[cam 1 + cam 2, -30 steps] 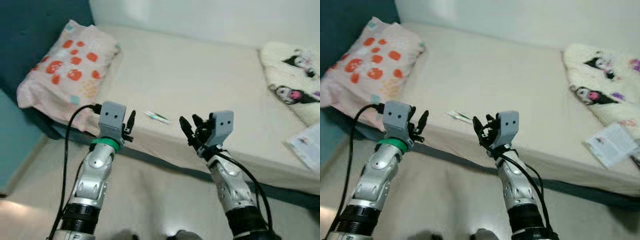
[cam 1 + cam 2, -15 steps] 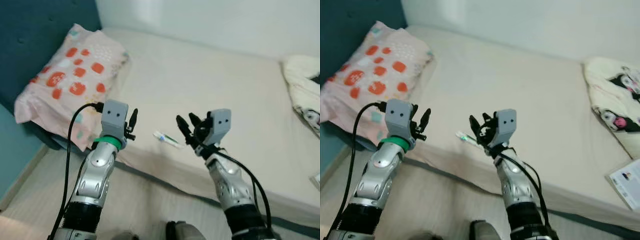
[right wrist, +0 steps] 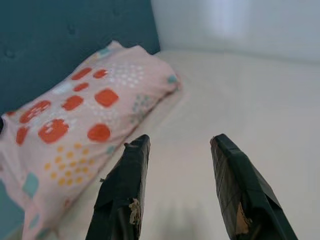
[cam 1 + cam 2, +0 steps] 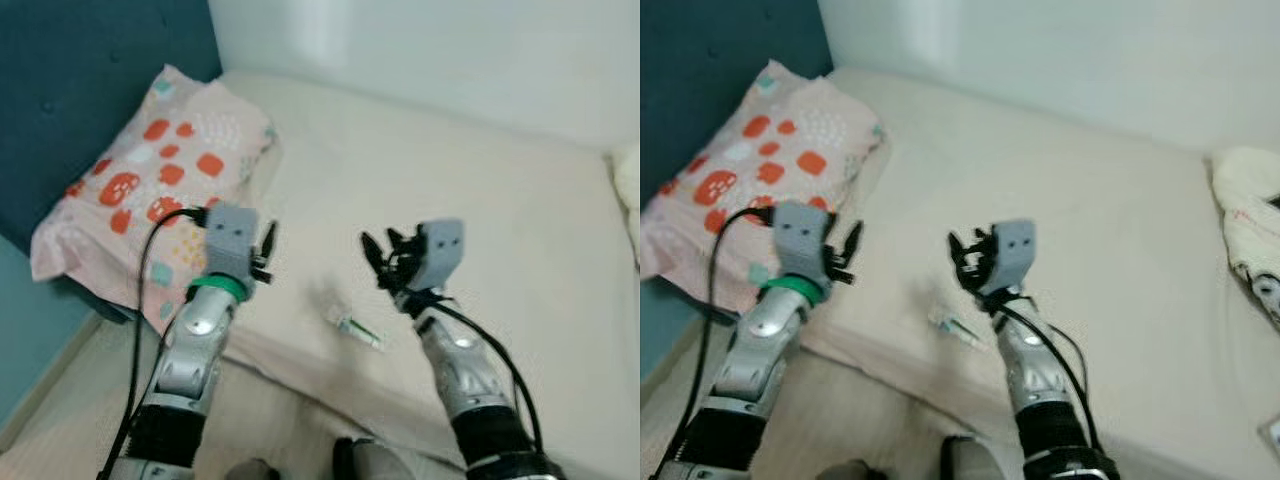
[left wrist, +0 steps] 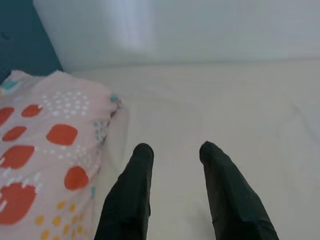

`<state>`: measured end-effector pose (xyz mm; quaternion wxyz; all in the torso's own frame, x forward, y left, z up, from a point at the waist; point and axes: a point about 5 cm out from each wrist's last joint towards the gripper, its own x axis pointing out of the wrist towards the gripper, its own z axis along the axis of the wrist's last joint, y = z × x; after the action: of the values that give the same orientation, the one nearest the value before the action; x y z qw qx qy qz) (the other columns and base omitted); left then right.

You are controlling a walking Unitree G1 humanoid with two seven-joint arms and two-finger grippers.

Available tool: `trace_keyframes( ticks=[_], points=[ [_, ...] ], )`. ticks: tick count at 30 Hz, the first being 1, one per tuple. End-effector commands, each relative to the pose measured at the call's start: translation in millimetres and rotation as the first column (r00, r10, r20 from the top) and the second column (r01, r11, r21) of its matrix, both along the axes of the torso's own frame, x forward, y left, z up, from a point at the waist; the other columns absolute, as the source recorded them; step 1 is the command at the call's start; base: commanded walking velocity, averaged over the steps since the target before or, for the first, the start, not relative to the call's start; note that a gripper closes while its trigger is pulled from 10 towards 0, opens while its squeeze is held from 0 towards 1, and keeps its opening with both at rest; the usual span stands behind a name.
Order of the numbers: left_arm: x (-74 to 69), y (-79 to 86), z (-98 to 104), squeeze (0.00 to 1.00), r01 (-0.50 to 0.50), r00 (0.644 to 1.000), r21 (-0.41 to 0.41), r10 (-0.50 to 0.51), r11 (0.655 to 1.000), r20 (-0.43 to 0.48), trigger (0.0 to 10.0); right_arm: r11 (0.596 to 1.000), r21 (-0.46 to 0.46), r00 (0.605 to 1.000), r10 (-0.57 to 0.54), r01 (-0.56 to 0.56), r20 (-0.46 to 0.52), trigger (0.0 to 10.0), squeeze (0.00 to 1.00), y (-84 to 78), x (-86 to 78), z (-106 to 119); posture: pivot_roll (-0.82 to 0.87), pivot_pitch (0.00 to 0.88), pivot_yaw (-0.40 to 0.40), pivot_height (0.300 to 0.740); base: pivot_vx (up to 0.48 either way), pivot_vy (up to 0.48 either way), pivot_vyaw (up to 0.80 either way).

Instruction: Clean up the room

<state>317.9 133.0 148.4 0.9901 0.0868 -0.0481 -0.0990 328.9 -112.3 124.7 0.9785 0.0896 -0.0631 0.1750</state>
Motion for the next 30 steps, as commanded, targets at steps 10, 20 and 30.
trace_keyframes(
  ticks=[10, 20, 30],
  points=[
    [-9.2, 0.3, -15, 0.00, 0.022, 0.998, -0.006, -0.022, 1.000, -0.065, 10.0, 1.000, -0.022, 0.997, -0.003, 0.001, -0.083, 10.0, 0.00, 2.8, -8.4, -24, -0.06, 0.109, 0.041, 0.689, 0.000, 0.000, 0.00],
    [-15.0, -0.8, -22, 0.00, 0.037, 0.994, 0.008, -0.036, 0.999, -0.103, 10.0, 1.000, -0.023, 0.994, -0.011, 0.008, -0.107, 10.0, 0.00, 1.1, -11.5, -32, -0.06, 0.115, 0.047, 0.654, 0.000, 0.000, 0.00],
    [-18.4, 2.0, -25, 0.00, 0.032, 0.993, 0.017, -0.030, 0.999, -0.117, 10.0, 0.999, -0.037, 0.994, -0.007, 0.003, -0.108, 10.0, 0.00, 0.5, -10.1, -33, -0.05, 0.110, 0.047, 0.619, 0.000, 0.000, 0.00]
  ],
)
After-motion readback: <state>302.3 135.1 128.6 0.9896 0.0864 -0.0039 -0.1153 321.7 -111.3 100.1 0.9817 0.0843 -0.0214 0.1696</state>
